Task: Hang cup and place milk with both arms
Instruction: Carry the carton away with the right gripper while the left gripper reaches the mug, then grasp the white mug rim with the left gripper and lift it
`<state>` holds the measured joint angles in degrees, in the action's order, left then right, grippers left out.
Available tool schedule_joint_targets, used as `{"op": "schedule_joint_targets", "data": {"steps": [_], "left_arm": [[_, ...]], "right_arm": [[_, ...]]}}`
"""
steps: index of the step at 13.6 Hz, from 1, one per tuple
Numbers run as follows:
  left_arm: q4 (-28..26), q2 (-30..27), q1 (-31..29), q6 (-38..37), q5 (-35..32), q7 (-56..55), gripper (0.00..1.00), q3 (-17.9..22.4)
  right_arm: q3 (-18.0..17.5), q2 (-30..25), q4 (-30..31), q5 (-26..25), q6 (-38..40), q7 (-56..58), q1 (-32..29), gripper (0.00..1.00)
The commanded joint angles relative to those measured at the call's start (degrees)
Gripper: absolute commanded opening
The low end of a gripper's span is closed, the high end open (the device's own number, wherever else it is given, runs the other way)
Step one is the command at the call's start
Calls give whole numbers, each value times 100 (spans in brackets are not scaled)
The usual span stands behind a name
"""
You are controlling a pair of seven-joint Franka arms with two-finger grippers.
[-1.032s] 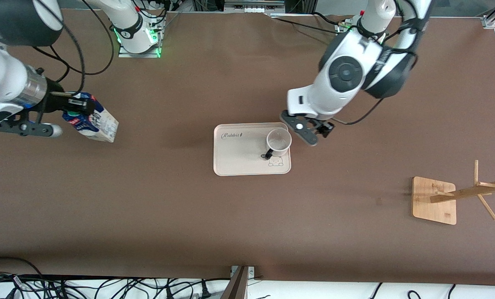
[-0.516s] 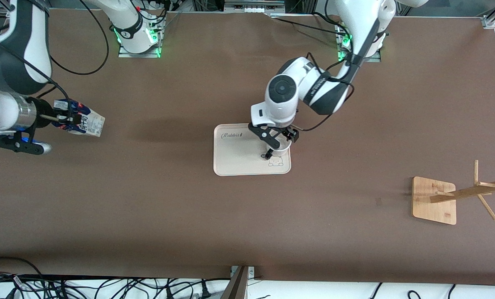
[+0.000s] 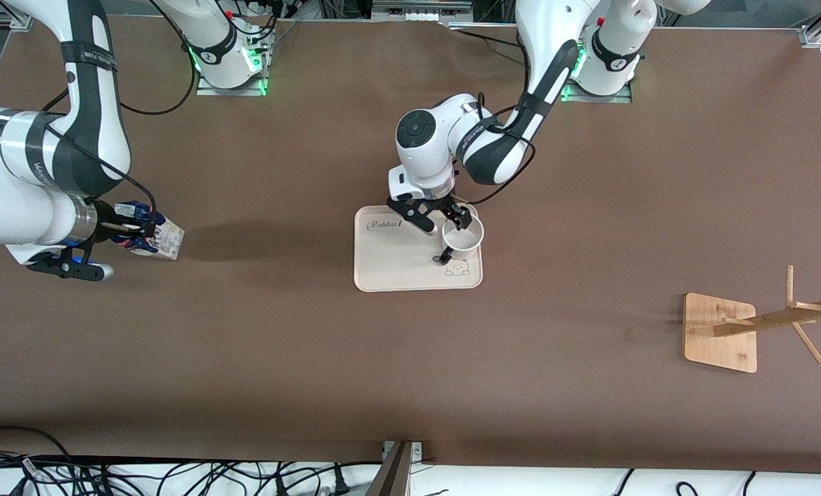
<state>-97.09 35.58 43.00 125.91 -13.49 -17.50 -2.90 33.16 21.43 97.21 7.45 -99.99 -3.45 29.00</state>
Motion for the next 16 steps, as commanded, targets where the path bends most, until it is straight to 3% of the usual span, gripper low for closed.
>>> {"op": "schedule_joint_targets", "data": {"steps": [1, 2, 6, 9, 10, 11, 14, 16], "left_arm": [[111, -7, -11, -40, -145, 36, 5, 17], [129, -16, -2, -49, -145, 28, 0, 17], [216, -86, -11, -180, -136, -8, 0, 61], [1023, -51, 33, -1293, -145, -16, 0, 70], [1226, -60, 42, -1654, -136, -42, 0, 70], [1358, -77, 16, -1849, -136, -60, 0, 79], [1736, -139, -133, -2349, -110, -52, 0, 166], [2096, -226, -553, -2623, -40, 45, 0, 176]], "right_arm": [[-29, -201, 342, 116, -371, 116, 27, 36], [-29, -192, 473, 116, -607, 125, 27, 36], [-108, -210, 905, 142, -1163, 125, 27, 36], [-108, -201, 984, 327, -1224, 178, 27, 38], [-99, -184, 976, 327, -1225, 239, 27, 53], [-99, -157, 941, 327, -1199, 248, 10, 100], [-91, -148, 870, 318, -1155, 257, -17, 100], [-91, -148, 870, 318, -1155, 266, -25, 100]]}}
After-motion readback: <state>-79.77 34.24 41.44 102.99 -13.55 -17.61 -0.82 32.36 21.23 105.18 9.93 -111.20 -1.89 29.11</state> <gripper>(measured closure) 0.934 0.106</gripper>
